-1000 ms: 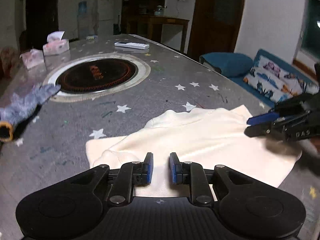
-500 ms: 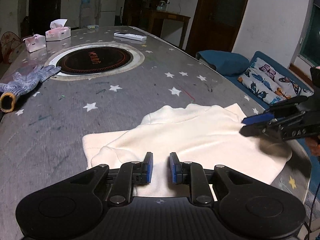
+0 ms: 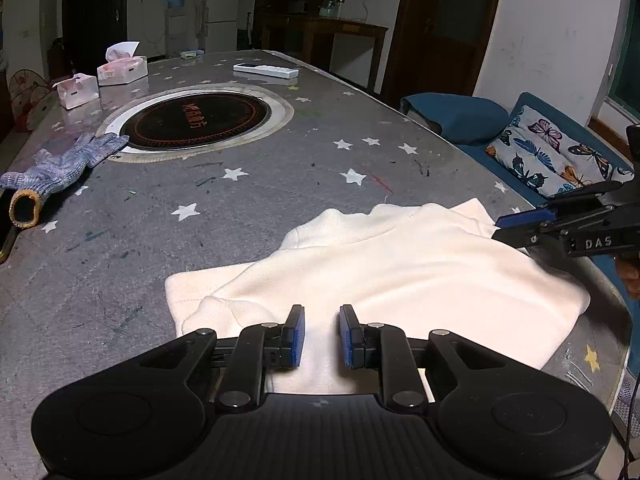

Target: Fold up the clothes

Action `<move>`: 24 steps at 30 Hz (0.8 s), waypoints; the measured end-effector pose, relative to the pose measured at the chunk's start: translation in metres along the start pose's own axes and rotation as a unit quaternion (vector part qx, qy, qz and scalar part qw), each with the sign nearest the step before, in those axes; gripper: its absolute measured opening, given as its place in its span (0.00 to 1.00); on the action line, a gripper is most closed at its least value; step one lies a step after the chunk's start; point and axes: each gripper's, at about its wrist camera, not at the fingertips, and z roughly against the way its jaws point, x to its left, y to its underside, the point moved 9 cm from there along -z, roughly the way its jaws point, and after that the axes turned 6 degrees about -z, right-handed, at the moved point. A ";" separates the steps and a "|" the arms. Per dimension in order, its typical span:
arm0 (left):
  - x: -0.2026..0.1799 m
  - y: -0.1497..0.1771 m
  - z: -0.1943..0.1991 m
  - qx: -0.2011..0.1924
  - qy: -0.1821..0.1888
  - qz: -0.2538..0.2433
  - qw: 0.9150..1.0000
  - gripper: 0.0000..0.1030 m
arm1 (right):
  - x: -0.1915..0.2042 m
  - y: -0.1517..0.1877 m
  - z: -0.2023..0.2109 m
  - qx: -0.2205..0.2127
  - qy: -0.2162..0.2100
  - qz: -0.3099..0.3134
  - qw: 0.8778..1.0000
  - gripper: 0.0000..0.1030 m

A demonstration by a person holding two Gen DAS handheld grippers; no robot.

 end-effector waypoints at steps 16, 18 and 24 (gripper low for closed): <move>-0.001 0.000 0.000 0.000 -0.001 -0.002 1.000 0.21 | -0.001 0.005 -0.007 0.001 0.011 0.014 1.000 0.18; -0.001 0.000 0.000 0.000 -0.001 -0.003 1.000 0.21 | 0.001 0.002 -0.005 -0.007 0.029 0.028 0.999 0.06; -0.001 0.001 0.000 -0.002 0.001 -0.004 1.000 0.21 | 0.006 -0.011 0.007 -0.044 0.092 0.080 0.992 0.02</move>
